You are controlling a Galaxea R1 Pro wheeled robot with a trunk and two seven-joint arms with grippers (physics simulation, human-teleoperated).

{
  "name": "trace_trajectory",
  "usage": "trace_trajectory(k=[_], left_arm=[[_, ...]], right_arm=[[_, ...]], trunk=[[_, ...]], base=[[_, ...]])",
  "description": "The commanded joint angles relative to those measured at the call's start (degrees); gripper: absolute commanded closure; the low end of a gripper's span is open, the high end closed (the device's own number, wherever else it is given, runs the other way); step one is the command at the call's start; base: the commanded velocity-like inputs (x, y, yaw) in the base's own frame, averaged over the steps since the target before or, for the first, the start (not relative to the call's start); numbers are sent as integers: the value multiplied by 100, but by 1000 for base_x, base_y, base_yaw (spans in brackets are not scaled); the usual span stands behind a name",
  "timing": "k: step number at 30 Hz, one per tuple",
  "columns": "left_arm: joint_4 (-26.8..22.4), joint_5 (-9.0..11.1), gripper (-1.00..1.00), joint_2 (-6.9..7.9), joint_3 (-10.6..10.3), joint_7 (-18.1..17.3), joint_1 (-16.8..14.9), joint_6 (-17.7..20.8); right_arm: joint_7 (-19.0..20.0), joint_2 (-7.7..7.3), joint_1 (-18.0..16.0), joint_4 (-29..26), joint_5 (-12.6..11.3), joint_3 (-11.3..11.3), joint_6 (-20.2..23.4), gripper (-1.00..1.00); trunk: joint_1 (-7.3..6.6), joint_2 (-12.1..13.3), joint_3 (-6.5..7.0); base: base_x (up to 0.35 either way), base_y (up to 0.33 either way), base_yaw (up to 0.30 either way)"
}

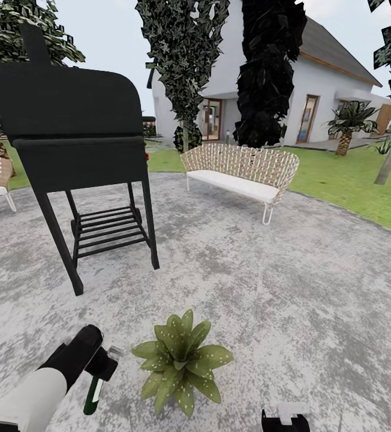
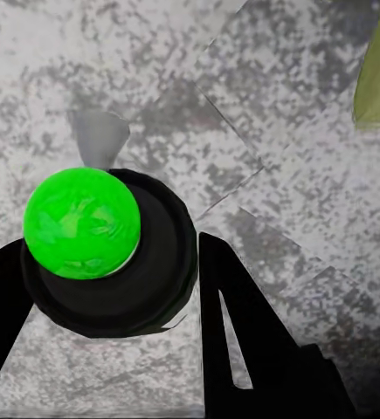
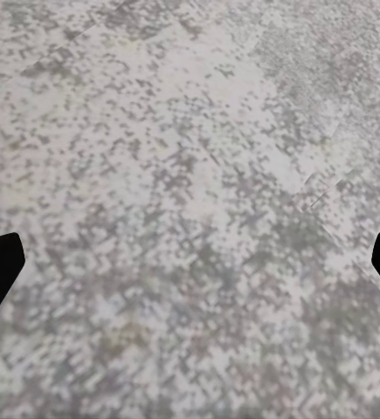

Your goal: Pick up the pesticide atomizer in the garden and spray insectifuge to fully cover both potted plants in the garden.

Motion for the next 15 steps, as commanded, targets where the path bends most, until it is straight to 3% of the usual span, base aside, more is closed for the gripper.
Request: trace_trajectory(k=[1, 6, 12, 15], left_arm=[[-12, -65, 100, 15, -24, -58, 74, -34], [-31, -84, 100, 77, 88, -66, 392, -415], [-272, -58, 100, 10, 404, -122, 382, -452], [-500, -59, 100, -13, 455, -111, 381, -434]], right_arm=[[-19, 3, -4, 5, 59, -46, -16, -100], [-18, 3, -4, 5, 59, -46, -8, -100], [-12, 3, -4, 5, 59, -46, -7, -100], [-14, 3, -4, 5, 59, -46, -7, -100]], trunk=[[-1, -2, -5], [-1, -2, -5], [-1, -2, -5], [-1, -2, -5]], base=[[0, 0, 0], [0, 0, 0], [0, 0, 0], [0, 0, 0]])
